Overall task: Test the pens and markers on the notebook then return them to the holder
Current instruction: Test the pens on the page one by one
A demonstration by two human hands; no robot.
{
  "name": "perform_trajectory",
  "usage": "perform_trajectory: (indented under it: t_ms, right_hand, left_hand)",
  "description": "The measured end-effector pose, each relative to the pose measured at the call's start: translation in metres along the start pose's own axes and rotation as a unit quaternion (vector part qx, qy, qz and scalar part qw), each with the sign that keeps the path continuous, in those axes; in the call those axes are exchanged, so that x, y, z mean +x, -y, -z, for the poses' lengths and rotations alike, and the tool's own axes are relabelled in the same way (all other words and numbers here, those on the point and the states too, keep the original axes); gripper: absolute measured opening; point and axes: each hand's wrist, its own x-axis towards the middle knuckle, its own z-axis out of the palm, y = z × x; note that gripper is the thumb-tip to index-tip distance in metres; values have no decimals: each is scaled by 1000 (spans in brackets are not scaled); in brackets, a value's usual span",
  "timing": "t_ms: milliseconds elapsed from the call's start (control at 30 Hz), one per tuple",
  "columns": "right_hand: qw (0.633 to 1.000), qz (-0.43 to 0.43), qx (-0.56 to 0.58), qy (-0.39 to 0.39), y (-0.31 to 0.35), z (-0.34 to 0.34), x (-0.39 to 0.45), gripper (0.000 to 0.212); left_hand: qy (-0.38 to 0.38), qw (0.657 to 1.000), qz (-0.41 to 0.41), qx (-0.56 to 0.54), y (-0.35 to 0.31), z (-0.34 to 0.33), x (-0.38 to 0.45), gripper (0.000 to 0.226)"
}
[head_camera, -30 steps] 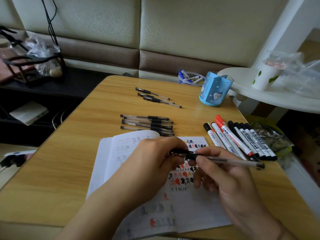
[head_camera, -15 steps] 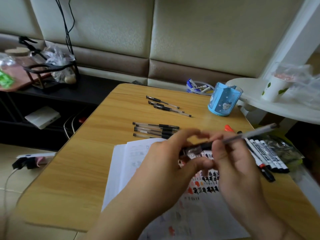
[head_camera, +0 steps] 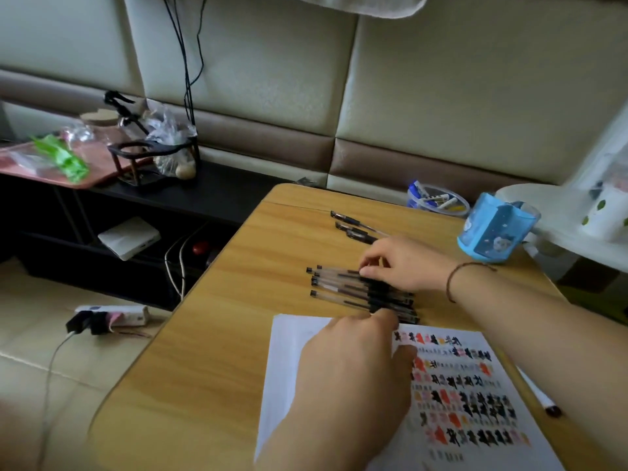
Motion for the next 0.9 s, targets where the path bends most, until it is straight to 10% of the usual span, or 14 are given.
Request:
perform_trajectory:
  t_ms: [167, 300, 500, 700, 900]
  right_hand:
    - [978, -111, 24, -175, -41, -5, 12, 15]
    - [971, -197, -10, -134, -70, -19, 17, 8]
    - [966, -184, -21, -179, -61, -17, -9, 9]
    - [939, -66, 137, -308, 13, 10, -145, 14]
    - [773, 16, 528, -352, 37, 9, -224, 36]
  left_hand:
    - [2, 1000, 3, -1, 3, 0, 4, 29]
    - [6, 1000, 1, 1, 2, 0, 3, 28]
    - [-12, 1000, 9, -20, 0, -2, 5, 30]
    - [-117, 993, 12, -18, 0, 5, 6, 82]
    - [-161, 969, -187, 1, -25, 11, -9, 23]
